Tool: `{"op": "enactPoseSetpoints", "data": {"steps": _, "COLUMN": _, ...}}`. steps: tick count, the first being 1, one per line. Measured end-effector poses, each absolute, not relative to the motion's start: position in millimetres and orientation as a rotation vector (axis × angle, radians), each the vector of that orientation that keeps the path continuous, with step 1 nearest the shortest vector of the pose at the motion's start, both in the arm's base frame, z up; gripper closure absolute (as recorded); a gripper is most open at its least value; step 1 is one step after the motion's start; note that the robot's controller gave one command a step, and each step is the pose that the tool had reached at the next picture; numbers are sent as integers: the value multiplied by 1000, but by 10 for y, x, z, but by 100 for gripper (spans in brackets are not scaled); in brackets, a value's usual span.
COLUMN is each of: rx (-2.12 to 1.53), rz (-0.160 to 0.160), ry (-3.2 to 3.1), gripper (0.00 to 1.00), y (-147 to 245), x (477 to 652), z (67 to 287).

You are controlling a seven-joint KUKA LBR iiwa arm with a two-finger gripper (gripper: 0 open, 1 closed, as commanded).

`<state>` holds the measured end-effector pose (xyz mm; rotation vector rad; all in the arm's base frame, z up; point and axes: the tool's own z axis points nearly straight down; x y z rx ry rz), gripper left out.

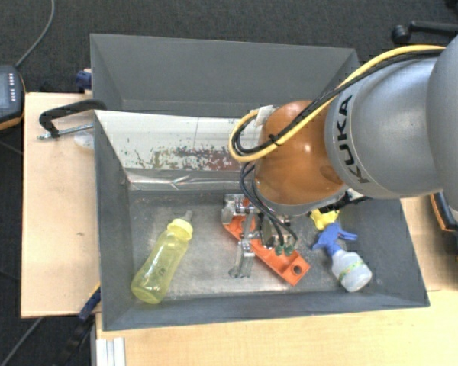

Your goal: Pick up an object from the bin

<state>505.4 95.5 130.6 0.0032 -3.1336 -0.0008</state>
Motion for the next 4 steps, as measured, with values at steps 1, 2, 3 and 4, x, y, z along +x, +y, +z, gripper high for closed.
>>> {"op": "enactPoseSetpoints", "data": {"steps": 1, "rx": 0, "rz": -2, "ry": -3142, "gripper": 0, "y": 950, "x": 5074, "z": 1350}}
{"op": "enactPoseSetpoints", "data": {"steps": 2, "rx": 97, "rz": -3, "ry": -3136, "gripper": 0, "y": 200, "x": 4946, "z": 785}}
{"op": "enactPoseSetpoints", "data": {"steps": 3, "rx": -101, "rz": -3, "ry": -3143, "gripper": 0, "y": -7, "x": 5062, "z": 667}}
{"op": "enactPoseSetpoints", "data": {"steps": 4, "rx": 97, "rz": -4, "ry": -3138, "gripper": 0, "y": 193, "x": 4962, "z": 784}}
